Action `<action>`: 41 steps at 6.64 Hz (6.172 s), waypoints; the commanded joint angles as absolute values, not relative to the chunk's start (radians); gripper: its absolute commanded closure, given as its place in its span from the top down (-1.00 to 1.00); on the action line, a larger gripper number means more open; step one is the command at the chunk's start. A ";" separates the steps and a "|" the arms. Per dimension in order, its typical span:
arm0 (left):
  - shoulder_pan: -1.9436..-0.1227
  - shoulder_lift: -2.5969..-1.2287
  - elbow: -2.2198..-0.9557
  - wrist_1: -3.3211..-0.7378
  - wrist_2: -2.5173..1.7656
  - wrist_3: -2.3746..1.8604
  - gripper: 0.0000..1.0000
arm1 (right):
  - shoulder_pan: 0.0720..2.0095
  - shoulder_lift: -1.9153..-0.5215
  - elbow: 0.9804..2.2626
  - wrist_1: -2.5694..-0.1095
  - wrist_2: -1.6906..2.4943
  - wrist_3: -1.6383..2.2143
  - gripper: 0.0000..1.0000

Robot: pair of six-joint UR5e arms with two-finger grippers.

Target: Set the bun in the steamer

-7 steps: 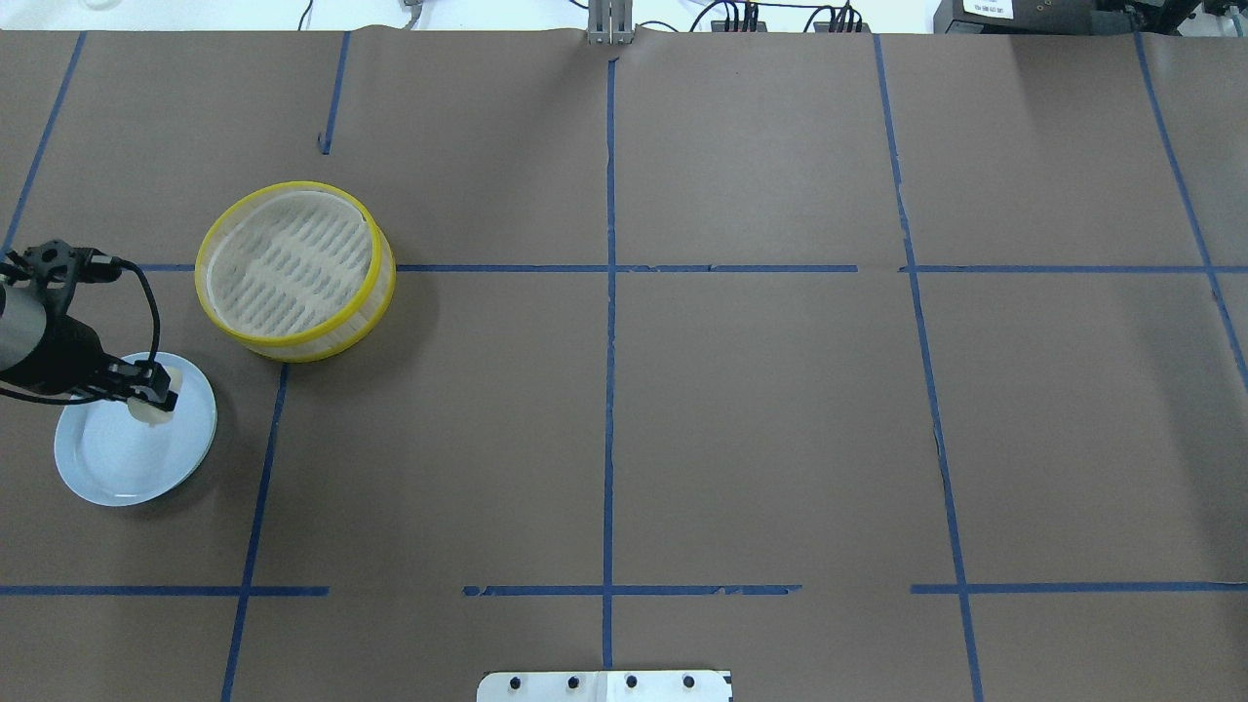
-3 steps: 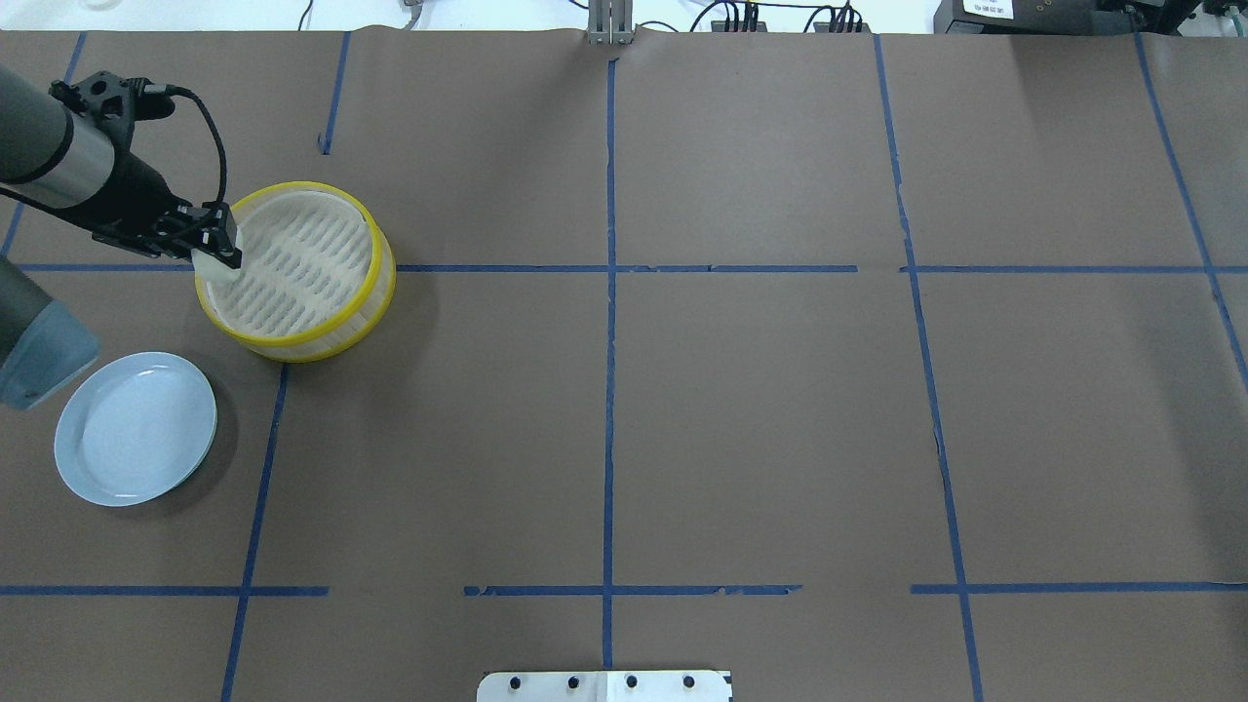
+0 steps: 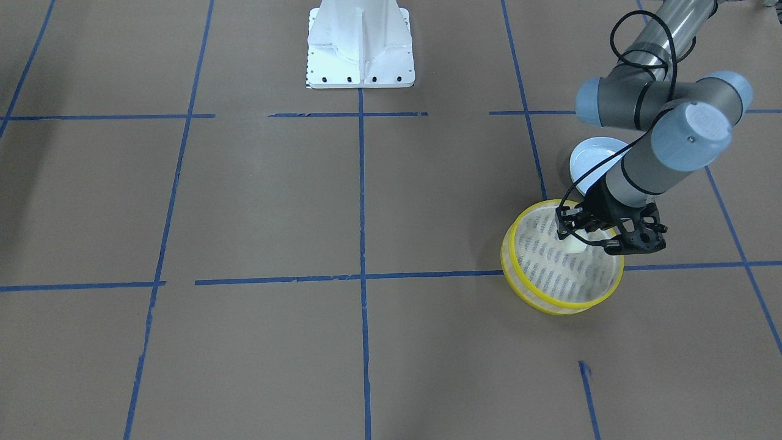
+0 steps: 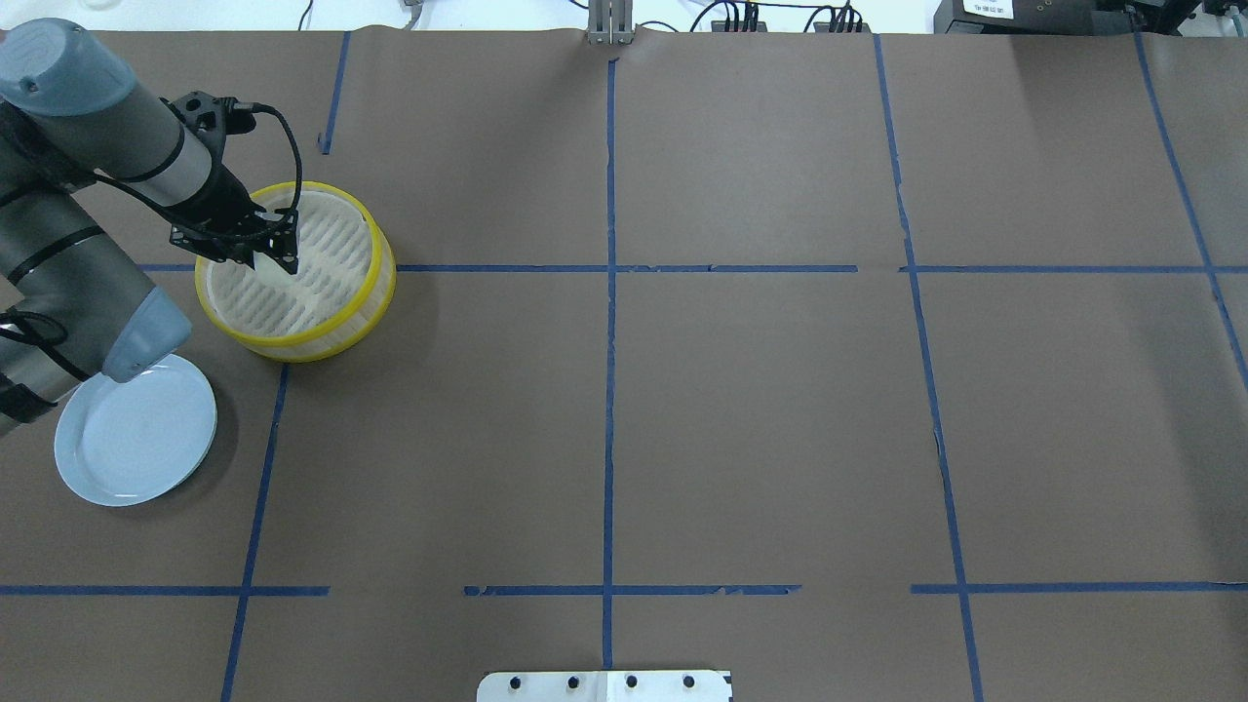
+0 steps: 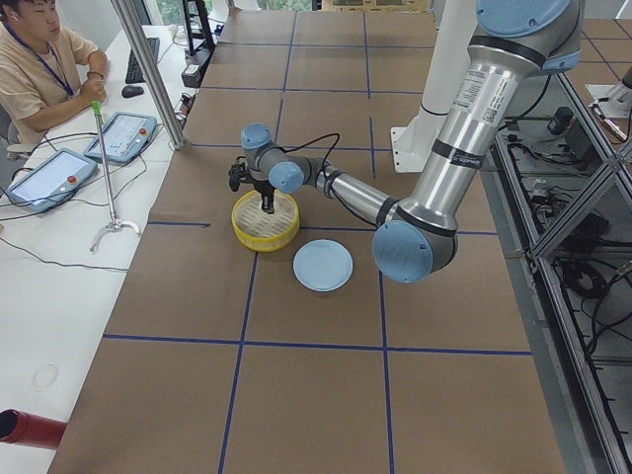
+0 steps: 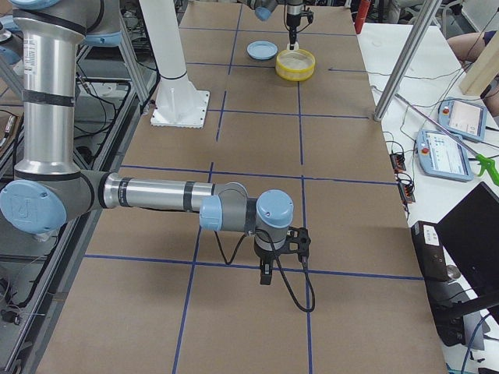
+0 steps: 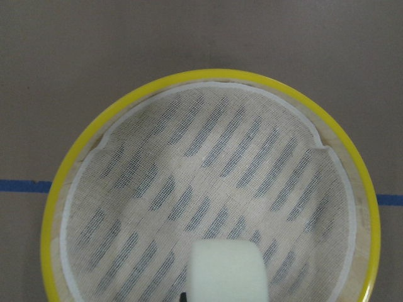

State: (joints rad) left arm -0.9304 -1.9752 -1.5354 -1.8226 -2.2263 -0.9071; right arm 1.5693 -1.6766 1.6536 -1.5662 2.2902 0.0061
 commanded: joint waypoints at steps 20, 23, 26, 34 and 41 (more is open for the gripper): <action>-1.563 -1.377 -1.822 -1.699 -2.381 -0.063 1.00 | 1.569 -1.677 1.654 -1.566 2.290 0.006 1.00; -1.653 -1.370 -1.807 -1.594 -2.369 0.148 1.00 | 1.569 -1.677 1.654 -1.566 2.290 0.006 1.00; -1.663 -1.362 -1.810 -1.545 -2.324 0.158 1.00 | 1.569 -1.677 1.654 -1.566 2.290 0.006 1.00; -1.667 -1.442 -1.824 -1.374 -2.318 0.163 1.00 | 1.569 -1.677 1.654 -1.566 2.290 0.006 1.00; -1.667 -1.460 -1.824 -1.367 -2.312 0.183 1.00 | 1.569 -1.677 1.654 -1.566 2.290 0.006 1.00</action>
State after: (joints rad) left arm -1.6674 -1.4605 -1.8221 -1.3668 -2.3107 0.1824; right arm 1.5693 -1.6767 1.6536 -1.5662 2.2902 0.0061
